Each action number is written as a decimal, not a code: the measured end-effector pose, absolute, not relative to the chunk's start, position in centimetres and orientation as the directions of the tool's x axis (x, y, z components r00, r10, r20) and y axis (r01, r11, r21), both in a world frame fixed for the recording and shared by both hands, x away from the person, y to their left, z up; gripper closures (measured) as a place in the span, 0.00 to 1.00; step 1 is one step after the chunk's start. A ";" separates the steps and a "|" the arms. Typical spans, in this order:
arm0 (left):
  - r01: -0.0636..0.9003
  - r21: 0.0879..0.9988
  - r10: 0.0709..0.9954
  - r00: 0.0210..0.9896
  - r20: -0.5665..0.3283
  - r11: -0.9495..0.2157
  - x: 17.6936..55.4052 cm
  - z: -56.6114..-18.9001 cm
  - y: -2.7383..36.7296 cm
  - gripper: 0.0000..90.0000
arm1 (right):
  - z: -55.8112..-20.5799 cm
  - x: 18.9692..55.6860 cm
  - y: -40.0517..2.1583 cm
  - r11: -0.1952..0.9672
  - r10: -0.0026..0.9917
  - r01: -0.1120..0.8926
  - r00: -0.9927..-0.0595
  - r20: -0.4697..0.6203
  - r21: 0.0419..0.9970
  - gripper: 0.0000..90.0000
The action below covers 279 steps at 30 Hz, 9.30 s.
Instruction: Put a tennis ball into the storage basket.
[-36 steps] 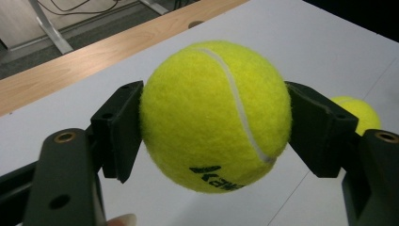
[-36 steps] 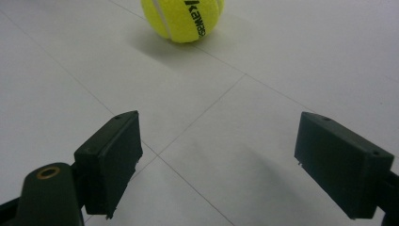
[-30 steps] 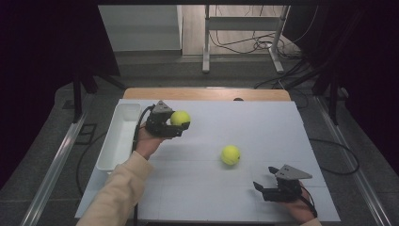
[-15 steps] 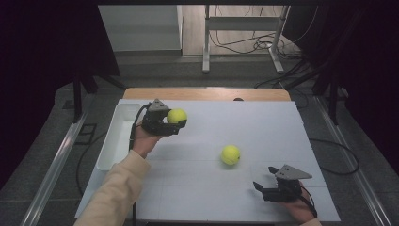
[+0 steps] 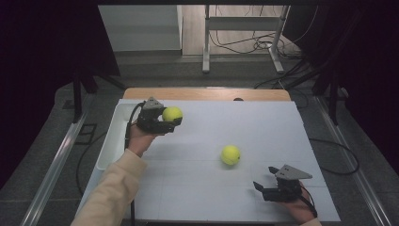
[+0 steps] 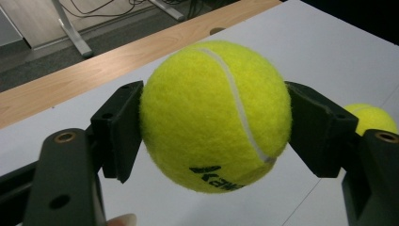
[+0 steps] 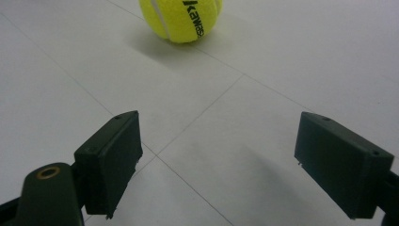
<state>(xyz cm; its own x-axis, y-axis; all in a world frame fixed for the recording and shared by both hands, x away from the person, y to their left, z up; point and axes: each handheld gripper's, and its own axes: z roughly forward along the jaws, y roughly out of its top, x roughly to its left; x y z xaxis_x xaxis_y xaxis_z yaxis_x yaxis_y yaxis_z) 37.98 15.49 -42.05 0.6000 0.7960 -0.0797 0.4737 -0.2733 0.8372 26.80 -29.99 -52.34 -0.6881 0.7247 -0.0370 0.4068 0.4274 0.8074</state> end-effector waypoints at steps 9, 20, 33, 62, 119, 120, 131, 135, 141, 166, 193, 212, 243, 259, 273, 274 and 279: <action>0.478 0.838 0.808 0.583 -0.080 -0.262 38.1 -41.8 16.3 0.30 | -52.3 26.8 -30.0 0.426 0.725 0.405 -0.688 -0.037 0.809 0.17; 0.487 0.837 0.823 0.562 -0.081 -0.250 38.1 -41.7 17.3 0.30 | -52.3 26.8 -30.0 0.426 0.725 0.403 -0.687 -0.039 0.810 0.17; 0.498 0.835 0.840 0.536 -0.086 -0.233 38.3 -41.7 18.4 0.30 | -52.3 26.8 -30.0 0.428 0.725 0.404 -0.688 -0.040 0.808 0.17; 0.526 0.826 0.881 0.466 -0.081 -0.202 38.7 -41.5 21.4 0.30 | -52.3 26.8 -30.0 0.431 0.724 0.404 -0.689 -0.042 0.807 0.17; 0.574 0.807 0.946 0.317 -0.063 -0.138 38.9 -41.1 27.4 0.30 | -52.3 26.8 -29.9 0.436 0.728 0.409 -0.684 -0.047 0.802 0.18; 0.575 0.807 0.947 0.314 -0.063 -0.137 39.0 -41.1 27.5 0.30 | -52.3 26.8 -29.9 0.435 0.728 0.409 -0.684 -0.046 0.802 0.18; 0.589 0.798 0.955 0.289 -0.064 -0.124 39.0 -41.6 28.4 0.30 | -52.4 26.8 -29.9 0.436 0.728 0.410 -0.683 -0.048 0.801 0.18; 0.592 0.797 0.958 0.280 -0.064 -0.120 39.0 -41.6 28.7 0.30 | -52.4 26.8 -29.9 0.436 0.727 0.409 -0.685 -0.046 0.802 0.18; 0.601 0.790 0.961 0.271 -0.060 -0.120 39.0 -41.9 29.0 0.30 | -52.4 26.8 -29.9 0.437 0.729 0.410 -0.683 -0.048 0.801 0.18; 0.667 0.728 0.963 0.266 -0.033 -0.159 40.7 -43.4 28.6 0.30 | -52.5 26.9 -29.9 0.440 0.730 0.415 -0.682 -0.048 0.796 0.18; 0.737 0.652 0.962 0.270 -0.039 -0.180 41.5 -45.0 28.6 0.29 | -52.5 26.9 -30.0 0.441 0.731 0.416 -0.680 -0.049 0.795 0.18; 0.642 0.757 0.944 0.312 -0.110 -0.124 39.6 -43.3 28.4 0.17 | -52.4 26.9 -29.9 0.438 0.729 0.415 -0.683 -0.046 0.798 0.18; 0.506 0.852 0.885 0.447 -0.127 -0.133 36.4 -41.8 24.6 0.18 | -52.3 27.6 -30.2 0.408 0.742 0.425 -0.670 -0.023 0.808 0.18; 0.485 0.864 0.845 0.512 -0.155 -0.135 35.4 -42.4 22.9 0.18 | -52.4 27.4 -30.2 0.417 0.735 0.415 -0.677 -0.031 0.808 0.18; 0.471 0.868 0.801 0.576 -0.164 -0.161 34.9 -42.7 20.2 0.18 | -52.1 27.3 -30.2 0.417 0.735 0.406 -0.677 -0.039 0.813 0.18; 0.468 0.868 0.796 0.583 -0.162 -0.166 34.9 -42.7 20.0 0.18 | -52.2 27.3 -30.2 0.419 0.735 0.407 -0.677 -0.039 0.812 0.18; 0.462 0.868 0.779 0.607 -0.160 -0.182 35.0 -42.9 18.9 0.18 | -52.2 27.3 -30.2 0.417 0.735 0.408 -0.677 -0.038 0.812 0.18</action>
<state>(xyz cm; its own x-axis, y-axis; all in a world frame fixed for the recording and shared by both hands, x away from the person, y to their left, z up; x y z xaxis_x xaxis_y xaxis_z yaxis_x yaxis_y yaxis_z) 34.97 18.85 -42.87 0.6069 0.7785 -0.1600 0.4618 -0.1816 0.8682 27.32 -30.22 -52.19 -0.6765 0.7354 -0.0383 0.4077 0.4174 0.8121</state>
